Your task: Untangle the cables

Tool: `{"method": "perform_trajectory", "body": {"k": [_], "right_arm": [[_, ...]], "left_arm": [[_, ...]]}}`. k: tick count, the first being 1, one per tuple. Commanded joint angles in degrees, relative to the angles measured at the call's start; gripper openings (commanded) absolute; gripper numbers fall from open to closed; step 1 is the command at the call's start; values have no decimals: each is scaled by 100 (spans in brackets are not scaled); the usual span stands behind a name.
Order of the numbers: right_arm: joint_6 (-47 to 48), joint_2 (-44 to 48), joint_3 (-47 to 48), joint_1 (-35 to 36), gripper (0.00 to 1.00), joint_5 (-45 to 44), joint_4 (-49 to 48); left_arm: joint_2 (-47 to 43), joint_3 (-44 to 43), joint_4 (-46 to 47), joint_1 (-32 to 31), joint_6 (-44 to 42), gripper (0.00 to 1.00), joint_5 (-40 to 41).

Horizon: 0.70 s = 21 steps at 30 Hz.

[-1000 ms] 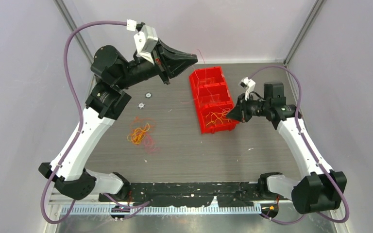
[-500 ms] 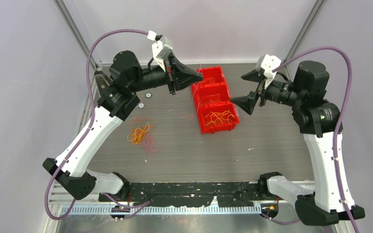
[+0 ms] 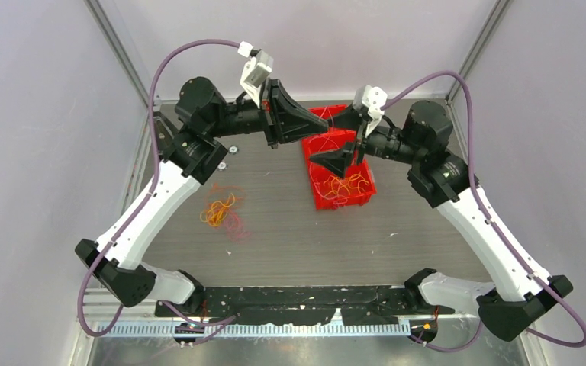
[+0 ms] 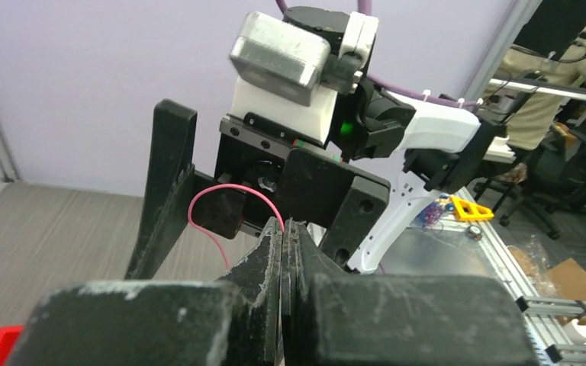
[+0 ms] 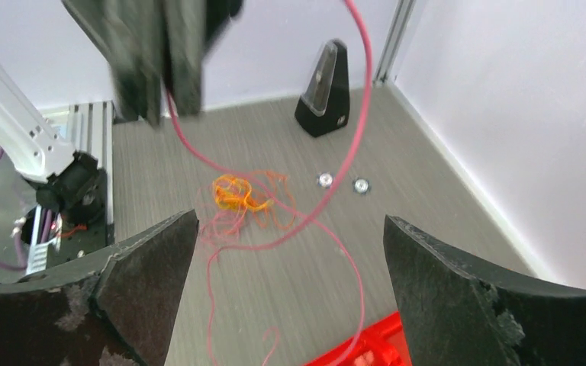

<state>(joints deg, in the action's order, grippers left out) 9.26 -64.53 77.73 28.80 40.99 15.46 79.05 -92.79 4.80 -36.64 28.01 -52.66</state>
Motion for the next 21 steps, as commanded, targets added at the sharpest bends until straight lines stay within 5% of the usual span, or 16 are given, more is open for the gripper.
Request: {"method": "perform_trajectory", "body": {"k": [1, 3, 5, 8, 12, 16, 18, 21], "right_arm": [[-512, -41, 129, 202, 99, -405, -1448], [-606, -163, 131, 231, 86, -361, -1668], [-703, -253, 76, 254, 61, -413, -1859], [-844, -355, -56, 258, 51, -563, -2165], [-1040, -492, -42, 265, 12, -680, -2444], [-964, -495, 94, 197, 6, -768, -2315], [-956, -572, 149, 94, 5, -803, -2218], [-1062, -834, 267, -204, 5, -860, -2252]], "left_arm": [[63, -38, 706, -18, 528, 0, -279], [67, -1, 787, -29, 595, 0, -264], [62, 10, 798, -20, 613, 0, -205], [121, -61, 751, -18, 676, 0, -37], [229, -244, 680, 39, 701, 0, 45], [69, -33, 493, 429, 627, 0, 528], [-110, 161, 307, 746, 474, 46, 770], [-354, 474, 212, 1292, 475, 95, 876]]}}
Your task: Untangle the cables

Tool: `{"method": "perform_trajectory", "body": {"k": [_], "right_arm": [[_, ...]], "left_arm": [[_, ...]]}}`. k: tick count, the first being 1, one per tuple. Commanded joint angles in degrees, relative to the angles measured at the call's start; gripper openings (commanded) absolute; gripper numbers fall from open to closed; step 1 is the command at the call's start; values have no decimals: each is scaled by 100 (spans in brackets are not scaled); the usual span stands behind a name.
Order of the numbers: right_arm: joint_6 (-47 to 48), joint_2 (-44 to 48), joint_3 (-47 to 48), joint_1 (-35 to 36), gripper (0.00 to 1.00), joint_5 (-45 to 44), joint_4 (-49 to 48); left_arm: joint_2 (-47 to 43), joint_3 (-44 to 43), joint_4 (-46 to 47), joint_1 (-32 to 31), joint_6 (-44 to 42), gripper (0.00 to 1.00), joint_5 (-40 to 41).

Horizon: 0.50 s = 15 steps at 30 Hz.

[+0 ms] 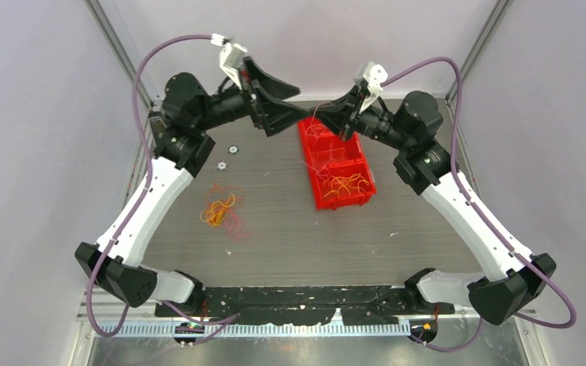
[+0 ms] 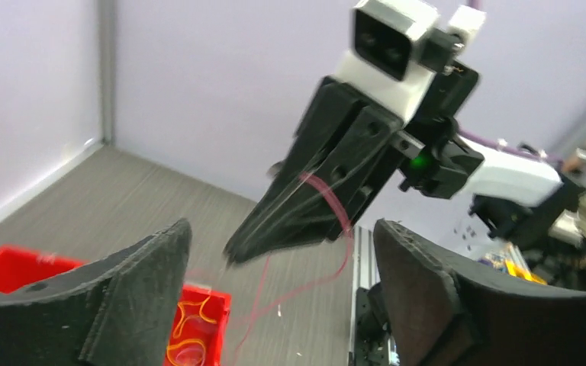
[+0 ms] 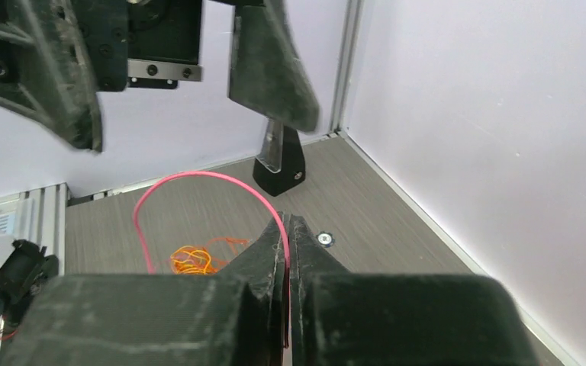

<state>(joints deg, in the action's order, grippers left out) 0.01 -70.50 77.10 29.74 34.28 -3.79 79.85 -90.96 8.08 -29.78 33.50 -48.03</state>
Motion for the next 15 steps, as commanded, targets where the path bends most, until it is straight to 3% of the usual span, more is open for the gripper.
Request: {"method": "perform_trajectory", "body": {"k": [1, 7, 15], "right_arm": [[-312, -469, 472, -370, 5, -174, -330], [-731, -1477, 1346, -903, 5, 123, -443], [-938, -2380, 2105, -1171, 5, 394, -588]], "left_arm": [[-530, 371, -199, 779, -147, 99, 426], [-1200, 1125, -959, 1660, -951, 100, 547], [-1845, 1881, -1486, 2137, -1632, 100, 498]]}}
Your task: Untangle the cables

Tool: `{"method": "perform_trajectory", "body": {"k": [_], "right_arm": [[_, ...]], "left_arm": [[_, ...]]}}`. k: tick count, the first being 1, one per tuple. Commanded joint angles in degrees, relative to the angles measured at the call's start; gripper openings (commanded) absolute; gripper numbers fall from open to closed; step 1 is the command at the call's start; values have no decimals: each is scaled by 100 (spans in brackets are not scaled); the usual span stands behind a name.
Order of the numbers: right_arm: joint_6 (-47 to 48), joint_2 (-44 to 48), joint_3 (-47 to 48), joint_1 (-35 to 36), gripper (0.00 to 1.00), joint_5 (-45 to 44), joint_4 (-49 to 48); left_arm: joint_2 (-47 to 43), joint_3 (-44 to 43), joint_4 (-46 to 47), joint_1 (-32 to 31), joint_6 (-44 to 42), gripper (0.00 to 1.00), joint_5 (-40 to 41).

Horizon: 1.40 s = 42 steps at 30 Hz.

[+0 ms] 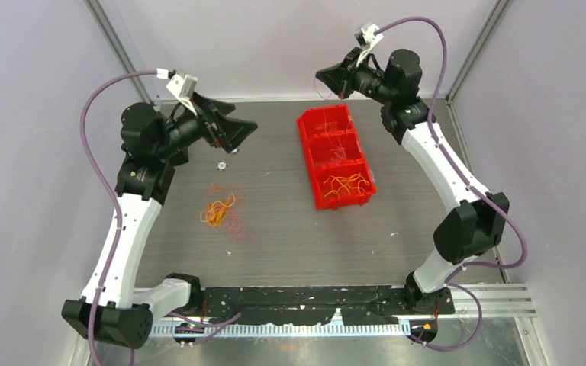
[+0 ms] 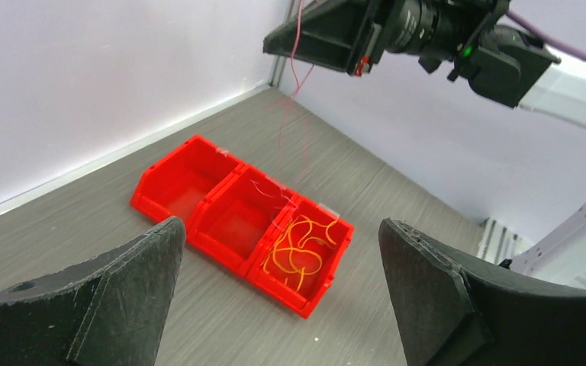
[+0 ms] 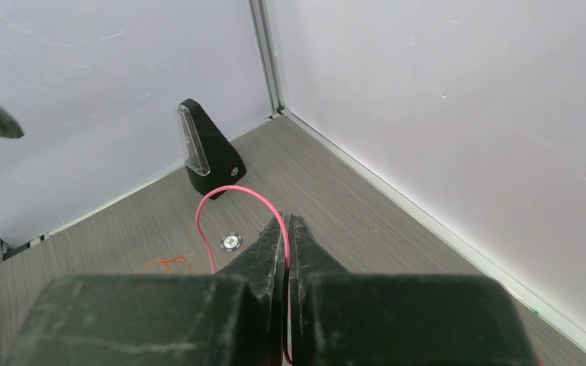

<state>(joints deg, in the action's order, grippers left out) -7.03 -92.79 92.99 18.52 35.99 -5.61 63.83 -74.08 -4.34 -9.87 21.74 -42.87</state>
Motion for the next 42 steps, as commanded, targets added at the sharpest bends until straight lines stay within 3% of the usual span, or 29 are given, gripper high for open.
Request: {"method": "perform_trajectory", "body": {"k": [1, 8, 17, 23, 27, 33, 42], "right_arm": [[-265, -246, 544, -55, 5, 233, -441], [-183, -624, 447, -224, 5, 318, -561], [-56, -378, -379, -661, 6, 521, -559], [140, -89, -696, -771, 5, 678, -171], [746, -28, -837, -854, 5, 506, 311], [1853, -1011, -146, -850, 5, -67, 1424], [2465, -2048, 426, -642, 5, -411, 2402]], "left_arm": [[-261, 246, -240, 175, -458, 100, -41], [-208, 372, -377, 319, -496, 99, -125], [-161, 626, -308, 445, -435, 100, -195], [-154, 671, -305, 498, -373, 99, -270], [-193, 709, -444, 537, -481, 100, -266], [-160, 808, -713, 565, -771, 100, -157], [58, 1049, -955, 941, -906, 99, -259]]}}
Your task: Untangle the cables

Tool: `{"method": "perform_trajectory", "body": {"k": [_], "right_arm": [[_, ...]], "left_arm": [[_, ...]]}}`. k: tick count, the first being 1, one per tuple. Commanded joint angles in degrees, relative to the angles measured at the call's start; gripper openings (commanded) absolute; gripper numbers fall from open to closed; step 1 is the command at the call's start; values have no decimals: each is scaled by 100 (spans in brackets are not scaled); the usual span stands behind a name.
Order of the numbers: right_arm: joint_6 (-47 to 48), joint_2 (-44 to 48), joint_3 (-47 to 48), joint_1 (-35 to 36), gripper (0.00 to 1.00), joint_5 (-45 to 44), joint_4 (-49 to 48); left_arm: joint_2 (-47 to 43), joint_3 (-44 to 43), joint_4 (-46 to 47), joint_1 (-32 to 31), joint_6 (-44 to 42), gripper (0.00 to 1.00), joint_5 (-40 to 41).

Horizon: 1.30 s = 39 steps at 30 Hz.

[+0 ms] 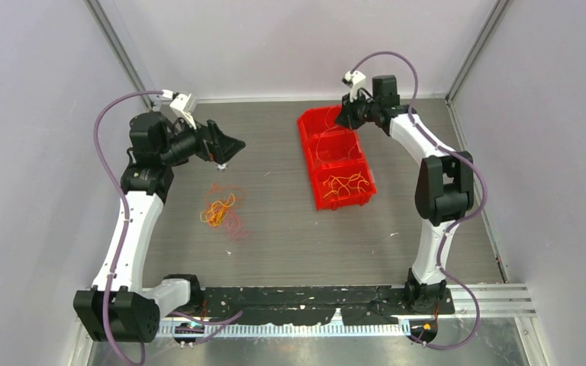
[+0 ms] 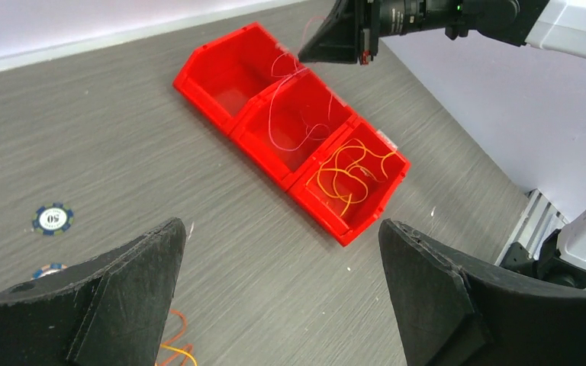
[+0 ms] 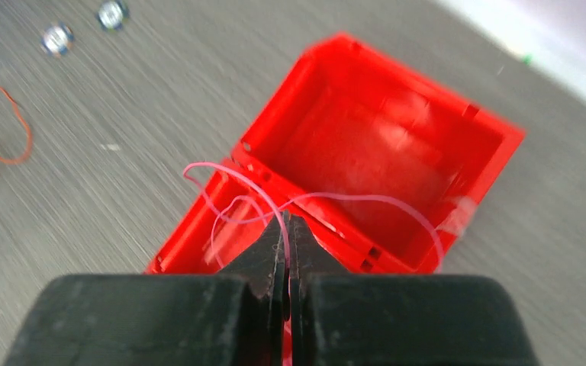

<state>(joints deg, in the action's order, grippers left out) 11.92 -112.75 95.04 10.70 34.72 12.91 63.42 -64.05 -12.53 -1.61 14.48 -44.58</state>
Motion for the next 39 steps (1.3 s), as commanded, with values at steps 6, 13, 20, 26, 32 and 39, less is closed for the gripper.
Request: {"method": "perform_trajectory", "body": {"k": [6, 13, 20, 26, 32, 39], "right_arm": [[1265, -397, 328, 270, 6, -724, 1393], [2302, -722, 699, 419, 5, -1302, 2424], [2608, -428, 535, 445, 6, -1383, 2830], [2837, -489, 838, 450, 5, -1703, 3424], [2983, -736, 1273, 482, 5, -1972, 3810], [3388, -613, 1081, 793, 5, -2255, 4006]], "left_arm": [[234, 11, -201, 134, -200, 100, -108], [279, 15, -236, 135, -239, 100, -112], [337, -10, -232, 134, -178, 100, -112], [341, -60, -276, 134, -173, 100, -111], [399, -9, -385, 134, -251, 100, -171], [422, 42, -363, 351, -255, 100, -258]]}}
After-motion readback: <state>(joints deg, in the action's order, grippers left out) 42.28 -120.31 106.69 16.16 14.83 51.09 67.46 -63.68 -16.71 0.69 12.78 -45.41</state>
